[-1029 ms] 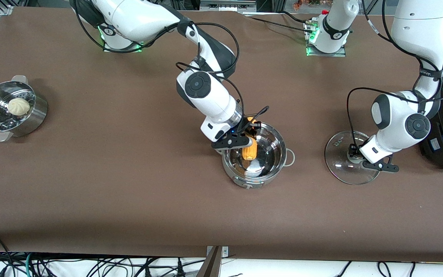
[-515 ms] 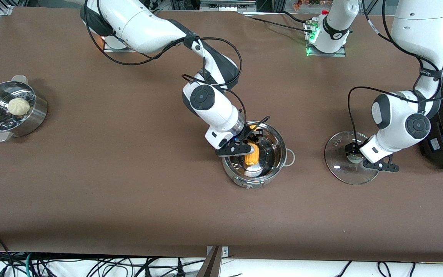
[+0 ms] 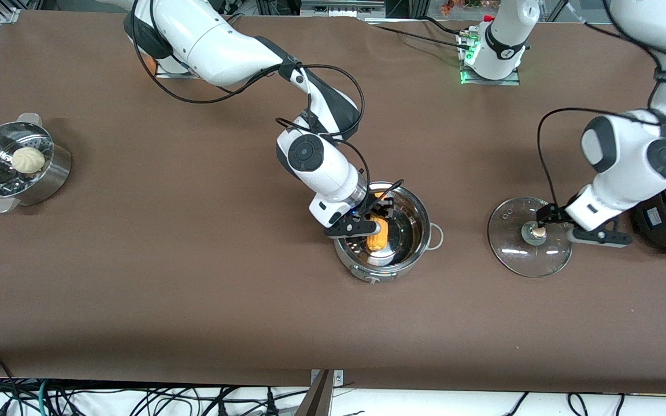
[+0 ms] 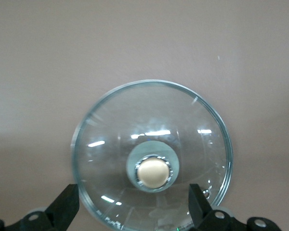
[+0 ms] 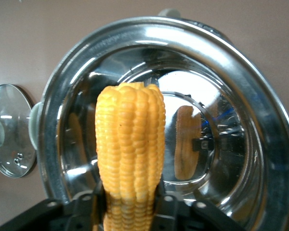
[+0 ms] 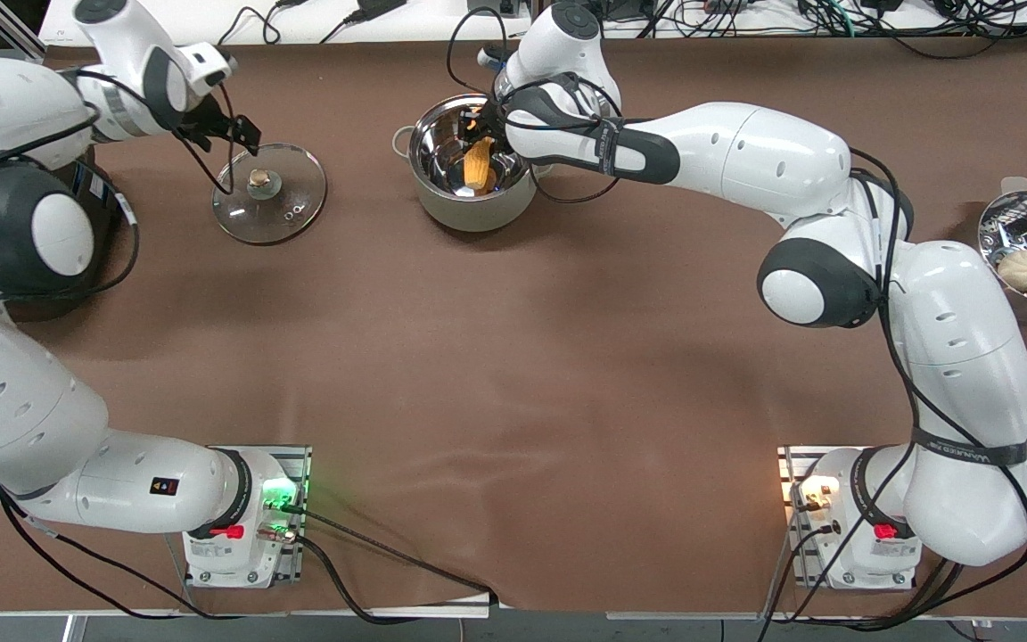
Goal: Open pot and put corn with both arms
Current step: 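Release the corn in the pot while the left gripper sets the lid down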
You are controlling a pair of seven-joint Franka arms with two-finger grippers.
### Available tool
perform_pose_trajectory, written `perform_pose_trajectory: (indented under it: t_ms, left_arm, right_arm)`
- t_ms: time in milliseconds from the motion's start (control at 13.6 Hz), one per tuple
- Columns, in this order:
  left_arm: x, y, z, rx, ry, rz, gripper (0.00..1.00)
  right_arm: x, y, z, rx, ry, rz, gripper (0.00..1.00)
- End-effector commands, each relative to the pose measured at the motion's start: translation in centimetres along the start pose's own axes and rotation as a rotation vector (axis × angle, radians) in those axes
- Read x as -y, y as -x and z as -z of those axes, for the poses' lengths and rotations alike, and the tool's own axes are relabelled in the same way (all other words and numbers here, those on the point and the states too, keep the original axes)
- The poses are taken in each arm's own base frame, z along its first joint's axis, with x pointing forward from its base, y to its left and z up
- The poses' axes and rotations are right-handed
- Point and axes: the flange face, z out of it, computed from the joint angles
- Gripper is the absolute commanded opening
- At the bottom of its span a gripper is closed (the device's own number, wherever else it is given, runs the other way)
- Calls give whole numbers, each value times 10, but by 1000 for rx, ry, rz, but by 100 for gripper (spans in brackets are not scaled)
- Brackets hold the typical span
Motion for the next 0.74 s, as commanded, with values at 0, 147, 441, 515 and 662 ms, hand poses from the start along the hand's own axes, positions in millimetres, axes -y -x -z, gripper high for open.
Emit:
perform_pose_trajectory:
  t_ms: [0, 147, 441, 515, 662]
  left_arm:
    - [3, 10, 44, -60, 17, 1, 100]
    - [3, 17, 90, -63, 38, 0, 100]
    - [11, 19, 189, -35, -14, -53, 100]
    - [11, 16, 212, -14, -17, -45, 100]
    - [4, 16, 256, 53, -3, -16, 100]
  right_arm:
    - [3, -4, 1, -8, -23, 5, 67]
    - [4, -3, 0, -5, -22, 2, 87]
    - [15, 3, 18, 20, 0, 19, 100]
    - [14, 2, 26, 40, 24, 19, 100]
    - [11, -7, 58, 45, 92, 49, 100]
